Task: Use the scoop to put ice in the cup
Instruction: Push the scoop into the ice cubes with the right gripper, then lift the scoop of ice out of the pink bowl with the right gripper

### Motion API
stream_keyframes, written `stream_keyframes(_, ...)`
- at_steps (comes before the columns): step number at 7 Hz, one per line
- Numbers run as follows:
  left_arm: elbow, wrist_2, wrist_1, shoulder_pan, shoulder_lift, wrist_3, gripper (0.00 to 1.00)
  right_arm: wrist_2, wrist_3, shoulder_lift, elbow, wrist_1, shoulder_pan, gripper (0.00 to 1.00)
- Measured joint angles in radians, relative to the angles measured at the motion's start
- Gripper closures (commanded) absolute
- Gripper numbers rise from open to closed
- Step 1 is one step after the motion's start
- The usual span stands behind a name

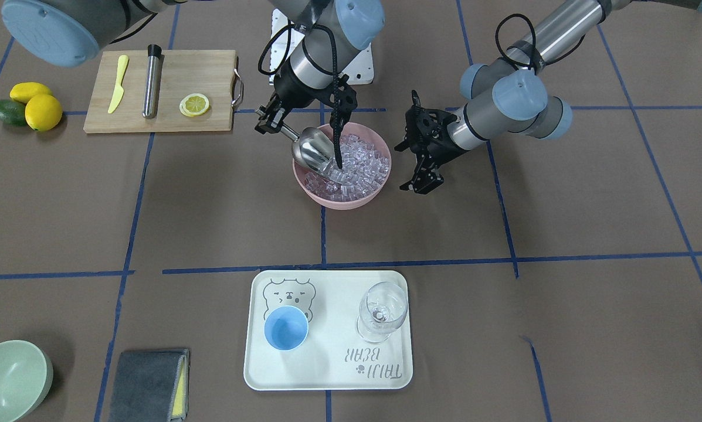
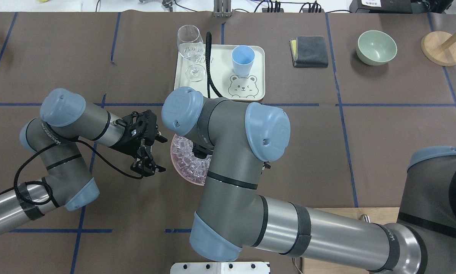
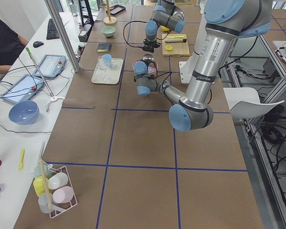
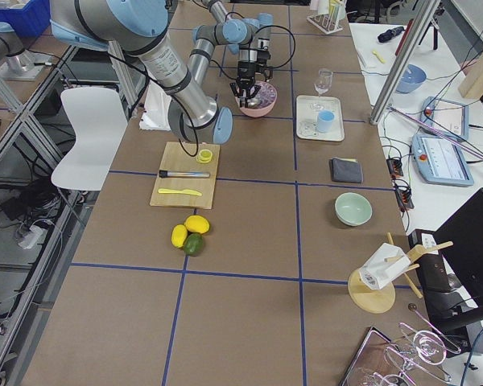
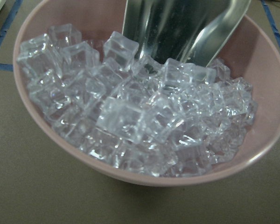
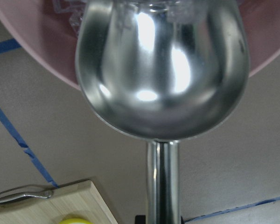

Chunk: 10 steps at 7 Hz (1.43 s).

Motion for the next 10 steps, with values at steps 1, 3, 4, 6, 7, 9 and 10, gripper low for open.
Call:
stream_keyframes(1,-0.003,-0.001,0.000,0.000,0.000,-0.001,0.00,0.016,-0.019,-0.014,0.005,0.014,0.011,1.00)
stream_keyframes(3,-0.010,-0.002,0.000,-0.002,0.000,-0.001,0.00,0.062,-0.051,-0.059,0.008,0.088,0.041,1.00)
stream_keyframes(4,-0.011,-0.002,0.000,-0.003,0.001,-0.001,0.00,0.089,-0.058,-0.078,0.009,0.124,0.056,1.00)
stream_keyframes(6,-0.012,-0.004,0.001,-0.006,0.001,0.000,0.00,0.120,-0.073,-0.091,0.012,0.148,0.074,1.00)
stream_keyframes(7,-0.015,-0.005,0.002,-0.008,0.001,0.000,0.00,0.129,-0.091,-0.096,0.019,0.153,0.081,1.00)
stream_keyframes(9,-0.029,-0.008,0.005,-0.013,0.003,-0.001,0.00,0.168,-0.105,-0.128,0.043,0.194,0.096,1.00)
stream_keyframes(10,-0.032,-0.008,0.006,-0.016,0.004,-0.001,0.00,0.189,-0.106,-0.148,0.052,0.225,0.100,1.00)
